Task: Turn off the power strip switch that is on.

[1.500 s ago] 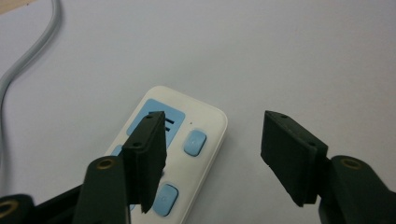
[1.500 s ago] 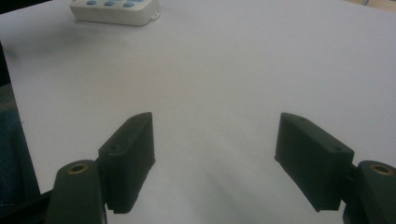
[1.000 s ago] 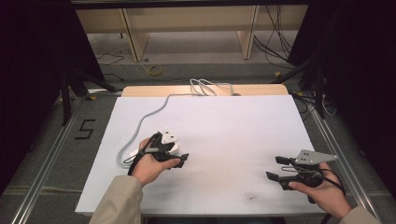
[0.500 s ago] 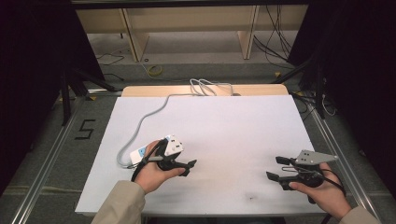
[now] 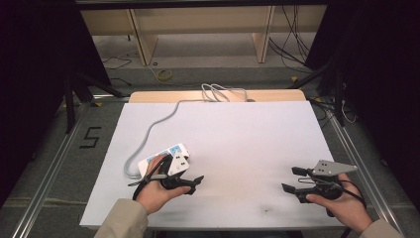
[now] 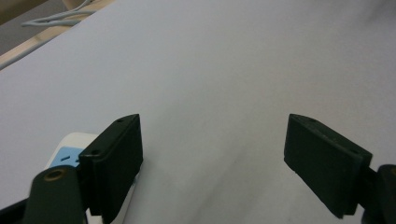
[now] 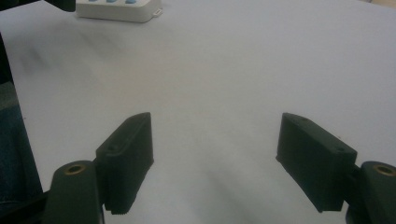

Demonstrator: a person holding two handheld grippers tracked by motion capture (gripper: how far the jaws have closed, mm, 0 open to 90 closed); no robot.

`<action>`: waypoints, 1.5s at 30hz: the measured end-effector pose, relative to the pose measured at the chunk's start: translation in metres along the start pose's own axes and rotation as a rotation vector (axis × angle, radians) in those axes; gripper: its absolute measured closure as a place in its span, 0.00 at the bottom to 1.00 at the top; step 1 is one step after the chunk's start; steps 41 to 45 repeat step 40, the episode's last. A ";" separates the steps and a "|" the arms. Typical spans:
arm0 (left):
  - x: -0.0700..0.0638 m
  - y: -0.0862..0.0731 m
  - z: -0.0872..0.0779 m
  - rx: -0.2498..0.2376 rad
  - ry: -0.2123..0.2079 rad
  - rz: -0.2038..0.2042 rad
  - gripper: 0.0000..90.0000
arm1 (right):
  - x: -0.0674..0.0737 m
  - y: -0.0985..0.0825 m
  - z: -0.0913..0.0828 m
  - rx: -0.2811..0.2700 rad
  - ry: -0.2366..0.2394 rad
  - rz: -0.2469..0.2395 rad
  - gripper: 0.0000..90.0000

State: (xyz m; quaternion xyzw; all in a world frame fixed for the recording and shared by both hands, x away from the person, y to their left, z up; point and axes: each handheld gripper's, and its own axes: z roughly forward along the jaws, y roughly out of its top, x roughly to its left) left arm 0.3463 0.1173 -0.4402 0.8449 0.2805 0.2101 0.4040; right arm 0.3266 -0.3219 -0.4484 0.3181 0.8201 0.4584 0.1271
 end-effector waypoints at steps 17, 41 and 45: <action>0.001 -0.020 -0.016 0.021 0.019 -0.007 0.22 | 0.000 0.000 0.000 0.003 0.002 0.004 0.30; 0.002 -0.034 -0.024 0.042 0.035 -0.018 0.22 | -0.001 -0.001 0.001 0.004 0.002 -0.002 0.30; 0.002 -0.034 -0.024 0.042 0.035 -0.018 0.22 | -0.001 -0.001 0.001 0.004 0.002 -0.002 0.30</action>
